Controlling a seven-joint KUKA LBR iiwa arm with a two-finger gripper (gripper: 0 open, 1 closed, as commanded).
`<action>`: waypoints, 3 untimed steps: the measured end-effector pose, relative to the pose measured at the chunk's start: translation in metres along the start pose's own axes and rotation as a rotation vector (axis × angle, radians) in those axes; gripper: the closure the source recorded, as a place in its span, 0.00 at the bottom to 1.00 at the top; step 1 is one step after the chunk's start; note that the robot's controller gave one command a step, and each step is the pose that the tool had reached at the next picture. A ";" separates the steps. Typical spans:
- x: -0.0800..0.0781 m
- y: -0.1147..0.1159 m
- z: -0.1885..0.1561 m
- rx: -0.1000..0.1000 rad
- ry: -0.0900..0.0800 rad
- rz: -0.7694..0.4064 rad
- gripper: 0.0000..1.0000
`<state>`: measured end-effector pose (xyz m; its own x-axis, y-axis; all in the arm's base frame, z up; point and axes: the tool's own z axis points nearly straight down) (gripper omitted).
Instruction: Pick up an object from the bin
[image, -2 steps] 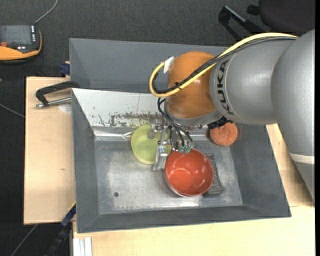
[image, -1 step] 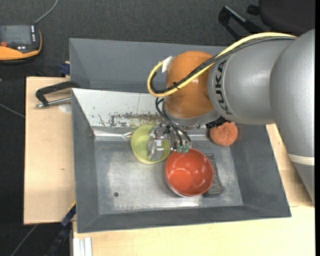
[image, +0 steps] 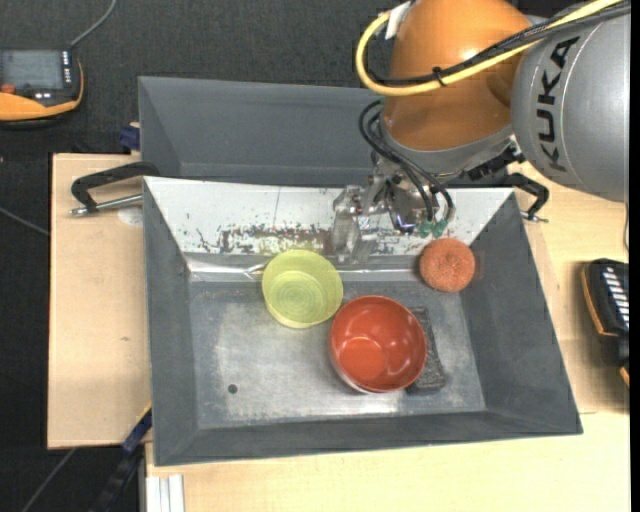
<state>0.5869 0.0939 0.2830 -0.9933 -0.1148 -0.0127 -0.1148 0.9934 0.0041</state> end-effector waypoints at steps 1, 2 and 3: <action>0.000 -0.036 0.113 0.000 0.004 -0.015 1.00; -0.009 -0.023 -0.061 0.001 -0.011 -0.364 1.00; -0.008 -0.023 -0.057 -0.002 -0.004 -0.362 0.00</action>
Offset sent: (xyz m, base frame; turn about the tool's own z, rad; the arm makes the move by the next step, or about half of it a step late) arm 0.0060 -0.0341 -0.1091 -0.0178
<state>0.5970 0.0718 0.3400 -0.8881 -0.4594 -0.0175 -0.4594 0.8882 0.0004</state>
